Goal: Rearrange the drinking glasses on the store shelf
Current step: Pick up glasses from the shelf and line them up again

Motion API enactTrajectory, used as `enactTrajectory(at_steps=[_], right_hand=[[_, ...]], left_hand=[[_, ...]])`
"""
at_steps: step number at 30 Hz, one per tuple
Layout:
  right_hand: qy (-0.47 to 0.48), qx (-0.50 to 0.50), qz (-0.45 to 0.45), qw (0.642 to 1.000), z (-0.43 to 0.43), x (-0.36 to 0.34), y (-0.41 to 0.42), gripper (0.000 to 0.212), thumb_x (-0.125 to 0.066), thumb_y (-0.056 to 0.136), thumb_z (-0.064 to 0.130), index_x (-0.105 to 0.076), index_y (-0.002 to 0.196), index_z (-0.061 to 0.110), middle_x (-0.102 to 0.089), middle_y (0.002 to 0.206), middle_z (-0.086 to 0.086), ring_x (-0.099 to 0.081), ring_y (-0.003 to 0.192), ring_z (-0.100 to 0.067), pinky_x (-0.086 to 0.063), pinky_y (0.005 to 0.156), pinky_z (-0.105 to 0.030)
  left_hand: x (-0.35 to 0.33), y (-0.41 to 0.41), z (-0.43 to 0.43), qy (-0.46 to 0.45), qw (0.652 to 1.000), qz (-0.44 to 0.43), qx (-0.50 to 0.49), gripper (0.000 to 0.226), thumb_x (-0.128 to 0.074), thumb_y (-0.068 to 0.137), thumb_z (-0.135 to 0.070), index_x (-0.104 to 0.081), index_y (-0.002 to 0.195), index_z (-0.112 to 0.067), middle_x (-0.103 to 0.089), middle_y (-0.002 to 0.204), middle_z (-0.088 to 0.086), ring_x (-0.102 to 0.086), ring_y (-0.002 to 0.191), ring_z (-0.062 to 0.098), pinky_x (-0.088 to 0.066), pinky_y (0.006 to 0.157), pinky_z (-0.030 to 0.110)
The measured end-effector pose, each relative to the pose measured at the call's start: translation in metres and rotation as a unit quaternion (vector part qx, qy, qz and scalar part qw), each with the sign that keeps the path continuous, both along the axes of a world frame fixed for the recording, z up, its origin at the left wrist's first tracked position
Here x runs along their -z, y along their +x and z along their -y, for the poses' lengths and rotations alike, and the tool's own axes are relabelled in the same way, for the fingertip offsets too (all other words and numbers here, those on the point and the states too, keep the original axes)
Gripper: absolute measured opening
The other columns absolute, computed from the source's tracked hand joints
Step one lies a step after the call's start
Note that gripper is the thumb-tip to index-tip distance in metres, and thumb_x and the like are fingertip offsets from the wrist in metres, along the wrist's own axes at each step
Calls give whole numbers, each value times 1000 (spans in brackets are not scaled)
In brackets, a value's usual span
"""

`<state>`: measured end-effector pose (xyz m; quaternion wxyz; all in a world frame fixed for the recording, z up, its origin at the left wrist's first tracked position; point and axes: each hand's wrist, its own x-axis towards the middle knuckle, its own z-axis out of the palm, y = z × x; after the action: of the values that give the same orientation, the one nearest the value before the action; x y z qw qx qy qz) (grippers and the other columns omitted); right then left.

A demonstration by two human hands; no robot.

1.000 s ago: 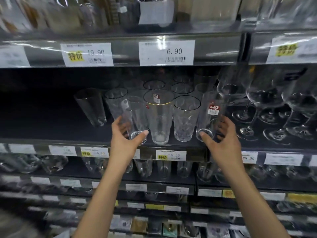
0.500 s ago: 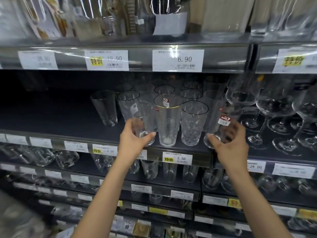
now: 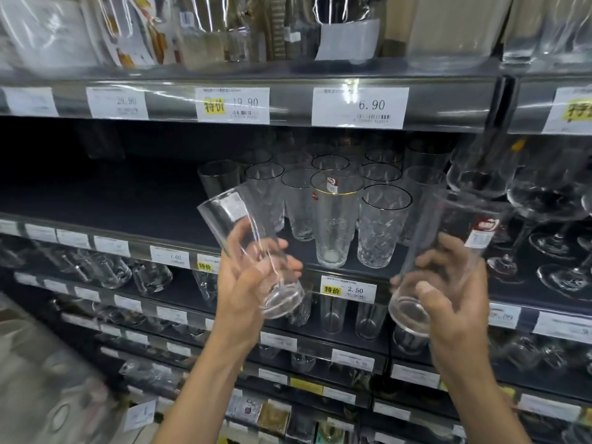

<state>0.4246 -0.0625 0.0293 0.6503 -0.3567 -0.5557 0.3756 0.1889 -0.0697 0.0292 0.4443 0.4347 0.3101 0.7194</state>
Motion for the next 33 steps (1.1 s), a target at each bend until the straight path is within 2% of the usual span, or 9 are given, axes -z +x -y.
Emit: enactTrajectory(at_steps=[2, 3, 6, 10, 14, 17, 24, 28, 33], right_hand=[[-68, -66, -44, 995, 8, 3, -15, 40, -70, 80, 38, -55, 117, 39, -65, 91, 5, -68, 69, -26, -60, 62, -36], [-102, -94, -52, 989, 10, 7, -24, 52, -77, 75, 51, -56, 120, 36, -67, 89, 0, -68, 66, -26, -60, 60, -36], [-173, -160, -28, 971, 19, 17, -54, 61, -80, 69, 53, -55, 120, 31, -69, 74, -7, -67, 59, -26, -59, 58, -36], [-205, -242, -25, 948, 26, 28, -97, 90, -81, 51, 74, -59, 120, 20, -68, 73, -12, -65, 65, -32, -57, 65, -45], [-237, -309, -15, 921, 28, 28, -144, 91, -83, 47, 73, -63, 121, 25, -71, 85, -12, -65, 68, -32, -57, 63, -41], [-258, -351, 4, 900, 30, 26, -180, 100, -83, 45, 73, -60, 125, 19, -70, 86, -14, -66, 69, -29, -58, 60, -36], [-270, -434, 17, 859, 35, 22, -274, 101, -84, 48, 70, -56, 132, 21, -73, 98, -11, -69, 69, -28, -58, 60, -39], [-246, -466, 26, 850, 36, 19, -336, 81, -81, 55, 69, -60, 126, 37, -72, 109, -4, -70, 74, -27, -58, 71, -45], [-240, -464, 25, 852, 28, 19, -407, 69, -76, 67, 55, -59, 127, 27, -72, 108, -6, -69, 70, -26, -58, 63, -37]], left_hand=[[4, 0, 20, -21, 998, 51, 44, 83, -85, 60, -31, -46, 132, -16, -65, 92, 9, -65, 67, 25, -58, 63, 37], [7, -2, 29, -27, 996, 66, 54, 77, -88, 59, -37, -53, 125, -16, -65, 91, 10, -64, 64, 24, -58, 60, 36], [18, -15, 55, -51, 991, 114, 42, 59, -90, 60, -45, -67, 109, -21, -65, 89, 11, -64, 61, 23, -57, 56, 34], [24, -42, 83, -79, 986, 144, -28, 76, -92, 57, -46, -59, 122, -25, -67, 89, 13, -64, 59, 26, -57, 51, 35], [26, -76, 110, -97, 980, 137, -106, 84, -91, 57, -46, -54, 129, -26, -66, 89, 14, -63, 58, 28, -56, 49, 37], [30, -105, 130, -108, 972, 146, -150, 85, -91, 59, -44, -53, 133, -27, -65, 92, 14, -62, 62, 29, -57, 57, 39], [26, -174, 162, -95, 955, 160, -232, 97, -95, 50, -41, -46, 133, -36, -66, 86, 15, -65, 57, 28, -57, 54, 38], [26, -228, 171, -92, 948, 159, -260, 96, -94, 52, -39, -46, 135, -36, -65, 87, 18, -63, 57, 30, -56, 53, 40], [28, -300, 168, -96, 944, 152, -277, 99, -95, 48, -42, -47, 134, -33, -67, 87, 16, -65, 59, 28, -58, 56, 41]])
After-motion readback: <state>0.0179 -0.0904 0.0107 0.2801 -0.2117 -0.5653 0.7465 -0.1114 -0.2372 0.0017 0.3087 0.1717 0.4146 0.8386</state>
